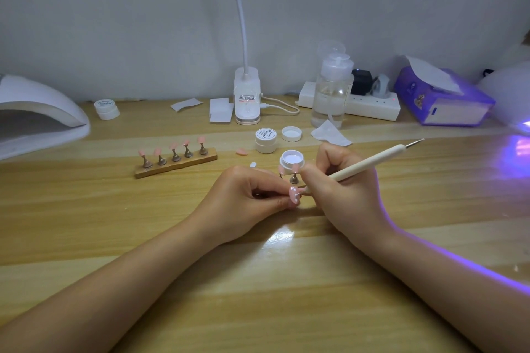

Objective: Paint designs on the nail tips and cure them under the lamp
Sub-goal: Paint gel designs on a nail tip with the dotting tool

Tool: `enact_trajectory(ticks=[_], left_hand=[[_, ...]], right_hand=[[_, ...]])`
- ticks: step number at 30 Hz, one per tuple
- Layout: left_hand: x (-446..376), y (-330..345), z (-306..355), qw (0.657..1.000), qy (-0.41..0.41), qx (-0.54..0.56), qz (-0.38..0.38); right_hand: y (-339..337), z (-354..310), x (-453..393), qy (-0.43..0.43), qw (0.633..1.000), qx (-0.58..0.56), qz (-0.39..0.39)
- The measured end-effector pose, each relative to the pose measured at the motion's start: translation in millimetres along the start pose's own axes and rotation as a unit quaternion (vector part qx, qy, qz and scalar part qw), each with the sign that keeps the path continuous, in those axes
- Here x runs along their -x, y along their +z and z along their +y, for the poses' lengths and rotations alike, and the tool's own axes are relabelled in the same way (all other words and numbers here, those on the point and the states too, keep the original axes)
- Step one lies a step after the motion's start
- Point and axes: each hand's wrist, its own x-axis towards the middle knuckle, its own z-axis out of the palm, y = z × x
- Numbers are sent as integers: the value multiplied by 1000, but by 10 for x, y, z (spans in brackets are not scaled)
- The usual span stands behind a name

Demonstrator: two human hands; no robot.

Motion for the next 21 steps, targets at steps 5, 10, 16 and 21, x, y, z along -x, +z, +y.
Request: enact_trajectory(ticks=[5,10,16,21], left_hand=[[1,1,4,1000,-2,1,2],[3,0,8,1000,-6,4,1],[6,4,15,1000,-3,10,0],[3,3,7,1000,0,4,4]], right_hand=[[10,-30,4,-2,1000,-5,-9],[14,-29,6,-7,1000,-9,-11],[6,-14,8,-4,1000,-12,-7],[6,-12,9,-8,1000,-8,-8]])
